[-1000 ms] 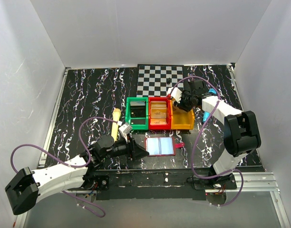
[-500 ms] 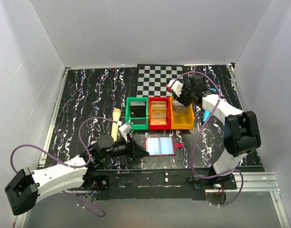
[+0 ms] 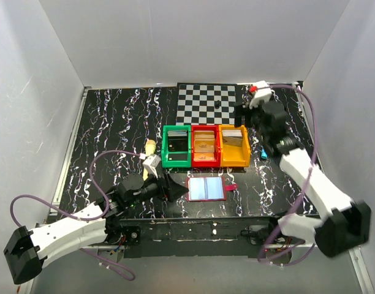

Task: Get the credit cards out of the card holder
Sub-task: Reset both arms

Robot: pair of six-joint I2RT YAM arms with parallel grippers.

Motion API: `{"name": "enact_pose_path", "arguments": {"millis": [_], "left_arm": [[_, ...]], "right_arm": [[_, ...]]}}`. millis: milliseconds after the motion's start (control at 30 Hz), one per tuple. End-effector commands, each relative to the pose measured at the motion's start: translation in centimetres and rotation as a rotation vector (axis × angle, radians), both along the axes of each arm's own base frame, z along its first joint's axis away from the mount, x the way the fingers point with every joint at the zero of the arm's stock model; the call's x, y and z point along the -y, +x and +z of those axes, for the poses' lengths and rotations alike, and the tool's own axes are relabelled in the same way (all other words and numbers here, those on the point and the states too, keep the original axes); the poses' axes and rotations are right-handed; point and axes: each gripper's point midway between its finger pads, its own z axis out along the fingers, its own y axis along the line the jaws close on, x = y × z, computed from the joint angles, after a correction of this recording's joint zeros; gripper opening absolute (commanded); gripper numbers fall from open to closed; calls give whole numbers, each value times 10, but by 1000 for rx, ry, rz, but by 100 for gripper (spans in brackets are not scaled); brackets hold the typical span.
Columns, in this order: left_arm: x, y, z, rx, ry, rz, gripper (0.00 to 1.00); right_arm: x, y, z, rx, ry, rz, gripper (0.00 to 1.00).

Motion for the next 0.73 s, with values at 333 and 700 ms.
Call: {"name": "enact_pose_path", "arguments": {"millis": [333, 700], "left_arm": [[-68, 51, 33, -102, 212, 499, 91], [-63, 46, 21, -202, 237, 502, 91]], "right_arm": [[-19, -218, -81, -205, 406, -92, 92], [-41, -228, -74, -274, 289, 38, 93]]}}
